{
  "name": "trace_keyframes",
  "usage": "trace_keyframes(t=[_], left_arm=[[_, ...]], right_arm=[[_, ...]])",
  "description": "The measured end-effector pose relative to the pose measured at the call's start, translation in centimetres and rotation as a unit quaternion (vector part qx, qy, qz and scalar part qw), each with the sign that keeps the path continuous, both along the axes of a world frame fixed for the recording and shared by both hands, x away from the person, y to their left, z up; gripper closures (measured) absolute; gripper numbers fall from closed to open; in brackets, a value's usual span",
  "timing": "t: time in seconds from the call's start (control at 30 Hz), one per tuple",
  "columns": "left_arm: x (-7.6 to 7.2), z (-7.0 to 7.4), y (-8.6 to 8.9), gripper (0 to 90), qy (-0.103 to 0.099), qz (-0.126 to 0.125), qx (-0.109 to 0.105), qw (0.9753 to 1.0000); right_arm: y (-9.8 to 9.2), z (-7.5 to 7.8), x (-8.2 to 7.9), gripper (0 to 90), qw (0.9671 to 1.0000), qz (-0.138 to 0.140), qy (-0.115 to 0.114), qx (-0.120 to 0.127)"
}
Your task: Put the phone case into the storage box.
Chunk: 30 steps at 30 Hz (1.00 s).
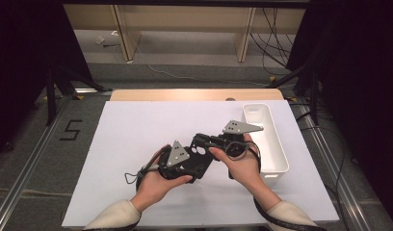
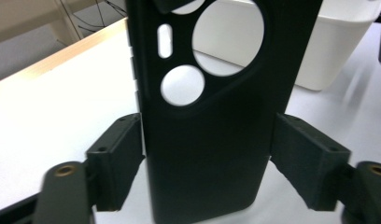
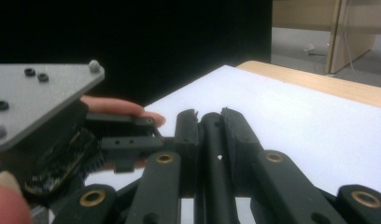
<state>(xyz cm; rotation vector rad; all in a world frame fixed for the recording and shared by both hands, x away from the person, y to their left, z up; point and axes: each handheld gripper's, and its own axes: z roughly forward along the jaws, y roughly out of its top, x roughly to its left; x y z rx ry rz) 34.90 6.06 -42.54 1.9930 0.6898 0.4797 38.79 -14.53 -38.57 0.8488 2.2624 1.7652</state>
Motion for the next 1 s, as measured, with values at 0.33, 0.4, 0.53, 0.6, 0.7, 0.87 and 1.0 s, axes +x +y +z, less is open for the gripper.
trace_keyframes(t=[0.33,0.4,0.53,0.6,0.7,0.87,1.0], left_arm=[[1.6,-0.6,2.3,40.8,0.036,-0.107,0.016,0.9935],[1.8,-0.8,2.6,43.0,0.039,-0.122,0.017,0.9917],[2.2,-1.1,3.0,46.9,0.043,-0.151,0.011,0.9876],[2.3,-1.3,3.1,48.1,0.047,-0.159,0.004,0.9862],[2.4,-1.6,3.2,48.9,0.055,-0.176,-0.007,0.9828],[2.6,-2.1,3.2,51.2,0.060,-0.197,-0.010,0.9786],[2.4,-2.2,3.0,56.0,0.063,-0.211,-0.011,0.9754]], right_arm=[[-0.9,0.7,0.6,78.0,0.9964,0.079,0.005,-0.028],[-0.9,0.8,0.6,78.0,0.9951,0.093,0.006,-0.032],[-0.9,0.7,0.6,77.9,0.9931,0.111,0.008,-0.038],[-0.8,0.6,0.6,78.0,0.9918,0.121,0.009,-0.040],[-0.5,0.6,0.5,78.0,0.9907,0.129,0.008,-0.041],[-0.3,0.7,0.3,78.0,0.9883,0.146,0.006,-0.042],[-0.1,0.7,0.2,78.0,0.9867,0.157,0.003,-0.042]])
